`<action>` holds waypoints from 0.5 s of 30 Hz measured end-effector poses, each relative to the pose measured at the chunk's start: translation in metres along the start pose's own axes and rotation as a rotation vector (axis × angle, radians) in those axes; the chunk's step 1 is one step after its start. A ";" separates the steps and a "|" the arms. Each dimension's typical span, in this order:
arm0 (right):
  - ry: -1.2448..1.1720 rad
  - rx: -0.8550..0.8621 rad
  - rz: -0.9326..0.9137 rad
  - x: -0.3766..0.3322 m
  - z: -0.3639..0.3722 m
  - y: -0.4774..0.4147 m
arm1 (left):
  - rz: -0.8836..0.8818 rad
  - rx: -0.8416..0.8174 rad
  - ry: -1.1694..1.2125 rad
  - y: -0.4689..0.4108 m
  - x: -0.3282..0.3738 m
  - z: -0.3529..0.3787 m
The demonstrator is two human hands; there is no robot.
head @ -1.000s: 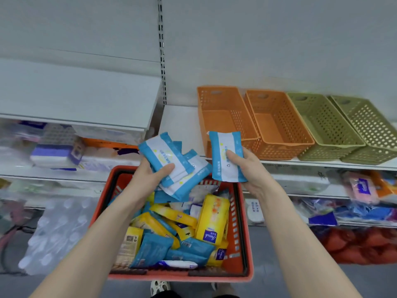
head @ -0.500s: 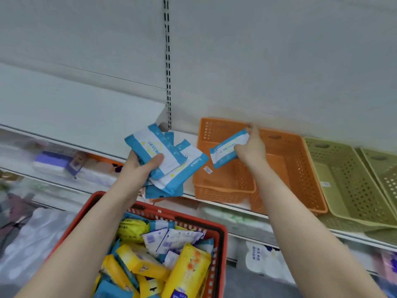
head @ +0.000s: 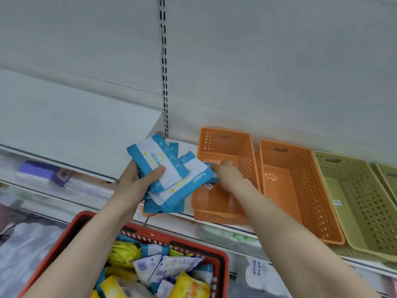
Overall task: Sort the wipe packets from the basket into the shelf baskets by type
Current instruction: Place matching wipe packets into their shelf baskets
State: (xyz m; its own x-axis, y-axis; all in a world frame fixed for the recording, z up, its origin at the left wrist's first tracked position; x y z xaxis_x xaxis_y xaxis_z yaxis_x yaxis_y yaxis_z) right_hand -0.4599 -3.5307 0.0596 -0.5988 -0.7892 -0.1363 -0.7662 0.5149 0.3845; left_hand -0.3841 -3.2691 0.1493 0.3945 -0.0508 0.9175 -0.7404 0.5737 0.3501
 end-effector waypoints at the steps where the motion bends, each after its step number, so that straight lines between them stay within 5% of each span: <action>1: 0.014 -0.009 -0.031 -0.001 0.003 -0.007 | 0.003 -0.014 -0.007 -0.004 0.001 0.002; 15: 0.025 0.026 -0.031 0.007 0.004 -0.051 | 0.017 -0.093 -0.029 -0.038 0.009 0.021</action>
State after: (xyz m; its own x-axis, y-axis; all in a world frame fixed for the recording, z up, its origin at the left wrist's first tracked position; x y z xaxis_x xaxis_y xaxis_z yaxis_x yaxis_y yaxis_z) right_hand -0.4258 -3.5609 0.0360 -0.5691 -0.8127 -0.1251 -0.7903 0.4986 0.3562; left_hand -0.3636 -3.3082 0.1482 0.3655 -0.0633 0.9286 -0.6927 0.6479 0.3169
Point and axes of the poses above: each hand's wrist, its own y-axis away from the middle knuckle, its own z-axis out of the palm, x = y × z, the point moved 3 cm from there along -y, towards the middle knuckle, and after that the axes turned 4 degrees about -z, right-handed, at the moved point
